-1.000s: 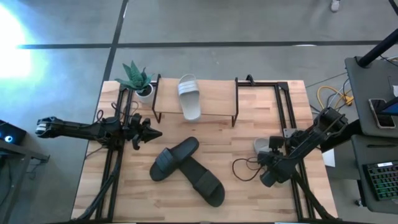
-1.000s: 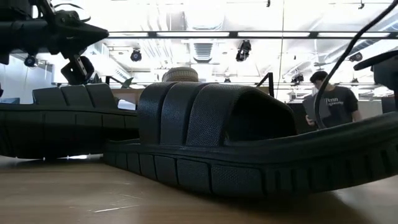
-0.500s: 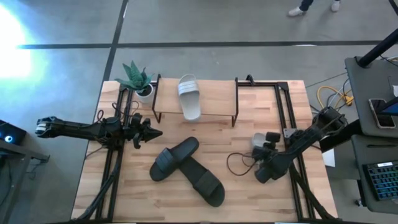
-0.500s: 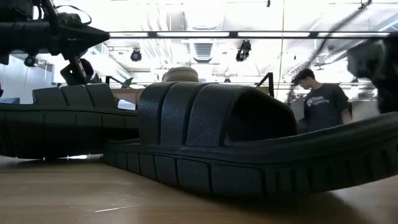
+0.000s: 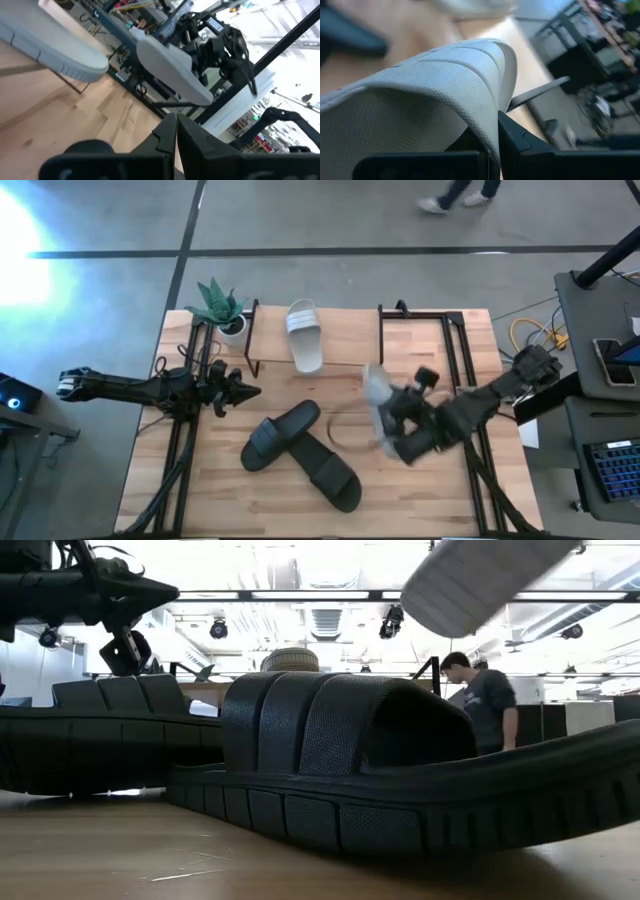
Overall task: Pick and place slides into the shelf
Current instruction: Put the gray slide on the shelf, then adjust the gray slides on the shelf
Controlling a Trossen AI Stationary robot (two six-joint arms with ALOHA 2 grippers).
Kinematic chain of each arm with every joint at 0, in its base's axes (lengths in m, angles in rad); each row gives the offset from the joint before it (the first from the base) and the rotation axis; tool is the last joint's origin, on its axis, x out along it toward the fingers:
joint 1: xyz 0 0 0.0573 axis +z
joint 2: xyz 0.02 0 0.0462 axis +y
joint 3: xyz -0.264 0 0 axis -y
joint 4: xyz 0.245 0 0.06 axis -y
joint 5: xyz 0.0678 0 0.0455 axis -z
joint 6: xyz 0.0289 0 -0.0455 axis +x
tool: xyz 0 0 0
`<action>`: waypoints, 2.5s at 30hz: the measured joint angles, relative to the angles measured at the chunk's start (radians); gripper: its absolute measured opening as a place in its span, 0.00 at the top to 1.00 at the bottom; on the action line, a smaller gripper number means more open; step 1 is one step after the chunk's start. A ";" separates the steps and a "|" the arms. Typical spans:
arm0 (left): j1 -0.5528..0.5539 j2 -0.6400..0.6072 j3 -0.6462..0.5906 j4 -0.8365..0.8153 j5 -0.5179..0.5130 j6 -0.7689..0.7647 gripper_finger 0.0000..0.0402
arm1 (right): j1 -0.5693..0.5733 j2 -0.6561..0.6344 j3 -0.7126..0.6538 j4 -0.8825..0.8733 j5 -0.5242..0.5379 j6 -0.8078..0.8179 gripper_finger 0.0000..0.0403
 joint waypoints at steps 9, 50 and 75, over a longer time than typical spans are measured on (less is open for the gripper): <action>0.000 0.000 0.000 0.037 -0.011 0.058 1.00 | -0.390 0.034 0.106 0.210 -0.001 -0.439 0.97; 0.000 0.136 0.048 0.217 -0.083 0.056 1.00 | -0.810 0.595 0.616 0.406 -0.315 -0.996 0.72; 0.001 0.431 0.559 -0.303 -0.185 0.547 1.00 | -0.735 0.358 0.733 -0.047 -0.541 -0.682 0.58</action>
